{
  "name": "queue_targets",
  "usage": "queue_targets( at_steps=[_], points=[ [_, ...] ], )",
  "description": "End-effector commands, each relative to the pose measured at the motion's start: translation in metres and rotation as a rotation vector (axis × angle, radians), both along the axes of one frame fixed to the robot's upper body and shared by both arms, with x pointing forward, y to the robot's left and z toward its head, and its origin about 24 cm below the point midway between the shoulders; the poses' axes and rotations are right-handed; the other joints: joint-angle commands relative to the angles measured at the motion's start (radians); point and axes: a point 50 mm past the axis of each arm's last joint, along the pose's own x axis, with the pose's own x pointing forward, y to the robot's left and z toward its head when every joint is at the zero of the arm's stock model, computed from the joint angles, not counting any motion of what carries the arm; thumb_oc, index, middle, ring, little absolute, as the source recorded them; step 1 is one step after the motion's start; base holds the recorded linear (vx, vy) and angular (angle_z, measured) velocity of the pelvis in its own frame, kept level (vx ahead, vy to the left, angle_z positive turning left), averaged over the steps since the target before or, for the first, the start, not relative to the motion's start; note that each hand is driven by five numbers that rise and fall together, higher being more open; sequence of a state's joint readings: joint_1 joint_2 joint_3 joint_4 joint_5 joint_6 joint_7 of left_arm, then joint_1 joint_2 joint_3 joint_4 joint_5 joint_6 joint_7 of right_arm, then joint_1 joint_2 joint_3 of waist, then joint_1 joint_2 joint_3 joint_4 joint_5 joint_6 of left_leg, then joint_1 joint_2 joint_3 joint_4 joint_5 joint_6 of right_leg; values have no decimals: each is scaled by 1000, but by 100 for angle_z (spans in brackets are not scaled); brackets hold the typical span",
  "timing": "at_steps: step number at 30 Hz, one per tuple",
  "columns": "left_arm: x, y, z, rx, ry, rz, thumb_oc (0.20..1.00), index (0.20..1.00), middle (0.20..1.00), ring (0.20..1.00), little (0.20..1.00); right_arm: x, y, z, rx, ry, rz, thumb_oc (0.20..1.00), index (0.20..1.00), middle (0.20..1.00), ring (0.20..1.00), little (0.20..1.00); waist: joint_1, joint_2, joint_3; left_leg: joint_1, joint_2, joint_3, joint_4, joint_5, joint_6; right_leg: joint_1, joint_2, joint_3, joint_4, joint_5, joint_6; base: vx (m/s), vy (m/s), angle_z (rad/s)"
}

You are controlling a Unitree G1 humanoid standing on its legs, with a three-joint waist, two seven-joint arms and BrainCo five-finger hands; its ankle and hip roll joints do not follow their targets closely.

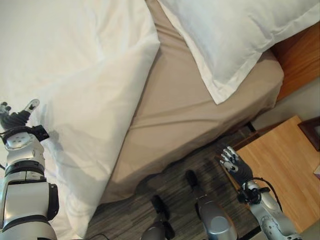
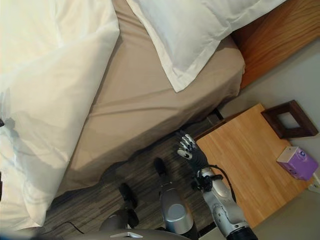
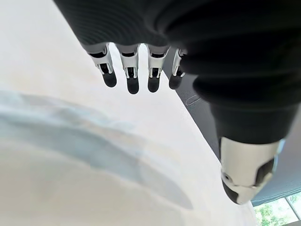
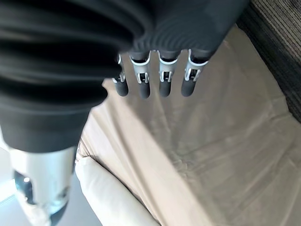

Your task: Making the bed.

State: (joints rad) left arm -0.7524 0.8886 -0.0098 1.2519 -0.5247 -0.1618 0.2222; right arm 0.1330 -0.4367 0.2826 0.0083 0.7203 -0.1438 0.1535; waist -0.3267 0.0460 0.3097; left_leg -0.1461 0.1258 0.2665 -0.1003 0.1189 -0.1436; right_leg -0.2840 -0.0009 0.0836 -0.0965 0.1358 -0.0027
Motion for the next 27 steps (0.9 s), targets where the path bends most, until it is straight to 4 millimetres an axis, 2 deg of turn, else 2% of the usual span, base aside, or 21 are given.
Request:
queue_targets(
  at_steps=[1, 7, 8, 10, 12, 14, 15, 17, 19, 20, 21, 22, 24, 26, 27],
  points=[
    [10, -4, 17, 62, 2, -54, 1000, 1000, 1000, 1000, 1000, 4, 3, 17, 42, -97, 15, 1000, 1000, 1000, 1000, 1000, -6, -15, -11, 95, 38, 12, 13, -56, -26, -10, -70, 37, 37, -4, 147, -50, 6, -5],
    [30, -26, 22, 99, -18, -150, 1000, 1000, 1000, 1000, 1000, 3, 6, 16, 54, -96, 23, 1000, 1000, 1000, 1000, 1000, -27, -19, 21, 68, 39, 25, 13, -55, -30, -43, -66, 47, 37, 7, 150, -25, 1, -6],
    [41, -45, 7, 106, 50, -237, 200, 200, 200, 200, 200, 3, 6, 13, 41, -85, 23, 1000, 1000, 1000, 1000, 1000, -36, -15, 34, 61, 38, 30, 13, -53, -31, -51, -65, 50, 35, 12, 151, -29, 4, -17],
    [44, -49, 6, 118, 69, -253, 200, 200, 200, 200, 200, 3, 6, 14, 35, -87, 29, 1000, 1000, 1000, 1000, 1000, -39, -14, 38, 61, 37, 33, 13, -53, -32, -52, -64, 53, 35, 13, 151, -10, 4, -7],
    [53, -63, 1, 161, 121, -317, 200, 200, 200, 200, 200, 2, 5, 13, 22, -86, 26, 1000, 1000, 1000, 1000, 1000, -46, -11, 44, 64, 36, 40, 13, -54, -33, -51, -64, 57, 33, 14, 152, 9, 10, -7],
    [64, -82, 3, 163, 89, -371, 200, 200, 200, 200, 200, 2, 5, 12, 21, -82, 24, 1000, 1000, 1000, 1000, 1000, -52, -8, 46, 69, 35, 45, 13, -55, -33, -48, -64, 59, 30, 16, 153, 0, 0, 0],
    [64, -82, 3, 163, 89, -371, 200, 200, 200, 200, 200, 2, 5, 12, 21, -82, 23, 1000, 1000, 1000, 1000, 1000, -52, -8, 46, 69, 35, 45, 13, -55, -33, -48, -64, 59, 30, 16, 153, 24, -7, 3],
    [90, -134, 32, 285, -23, -533, 200, 200, 200, 200, 200, 4, 3, 12, 14, -84, 8, 1000, 1000, 1000, 1000, 1000, -52, 2, 43, 79, 32, 42, 13, -57, -31, -37, -66, 55, 29, 15, 153, 0, 0, 0],
    [96, -184, 66, 386, -213, -719, 200, 200, 200, 200, 200, 4, 0, 15, 9, -100, -6, 1000, 1000, 1000, 1000, 1000, -43, 13, 38, 81, 29, 34, 13, -57, -29, -25, -73, 46, 26, 13, 155, 0, -19, 7],
    [96, -184, 66, 386, -212, -719, 200, 200, 200, 200, 200, 4, 0, 15, 9, -99, -6, 1000, 1000, 1000, 1000, 1000, -44, 13, 38, 82, 29, 34, 13, -57, -29, -24, -73, 46, 26, 13, 155, 17, -33, 16],
    [76, -255, 97, 421, -475, -1024, 200, 200, 200, 200, 200, 3, -4, 12, -2, -88, -28, 1000, 1000, 1000, 1000, 1000, -22, 34, 23, 88, 19, 7, 13, -59, -22, -1, -87, 21, 22, 8, 155, 12, -27, 16],
    [76, -255, 97, 421, -475, -1024, 200, 200, 200, 200, 200, 3, -4, 12, -1, -89, -27, 1000, 1000, 1000, 1000, 1000, -22, 33, 21, 84, 19, 7, 13, -56, -23, -4, -87, 21, 21, 11, 154, 13, -27, 24],
    [61, -294, 104, 363, -589, -1216, 200, 200, 200, 200, 200, 2, -2, 10, -19, -81, -20, 1000, 1000, 1000, 1000, 1000, -17, 39, 11, 89, 14, -4, 13, -58, -20, 9, -93, 13, 20, 7, 155, 4, 0, 24],
    [55, -318, 98, 324, -598, -1326, 200, 200, 200, 200, 200, 1, -2, 8, -32, -70, -13, 1000, 1000, 1000, 1000, 1000, -18, 42, 3, 92, 10, -9, 13, -61, -17, 20, -95, 8, 18, 4, 155, 5, 14, 17],
    [36, -357, 88, 285, -603, -1539, 200, 200, 200, 200, 200, -1, -2, 7, -55, -59, 11, 1000, 1000, 1000, 1000, 1000, -18, 51, -10, 101, 6, -15, 13, -67, -11, 35, -100, 6, 17, -1, 155, 9, 16, 17]
  ],
)
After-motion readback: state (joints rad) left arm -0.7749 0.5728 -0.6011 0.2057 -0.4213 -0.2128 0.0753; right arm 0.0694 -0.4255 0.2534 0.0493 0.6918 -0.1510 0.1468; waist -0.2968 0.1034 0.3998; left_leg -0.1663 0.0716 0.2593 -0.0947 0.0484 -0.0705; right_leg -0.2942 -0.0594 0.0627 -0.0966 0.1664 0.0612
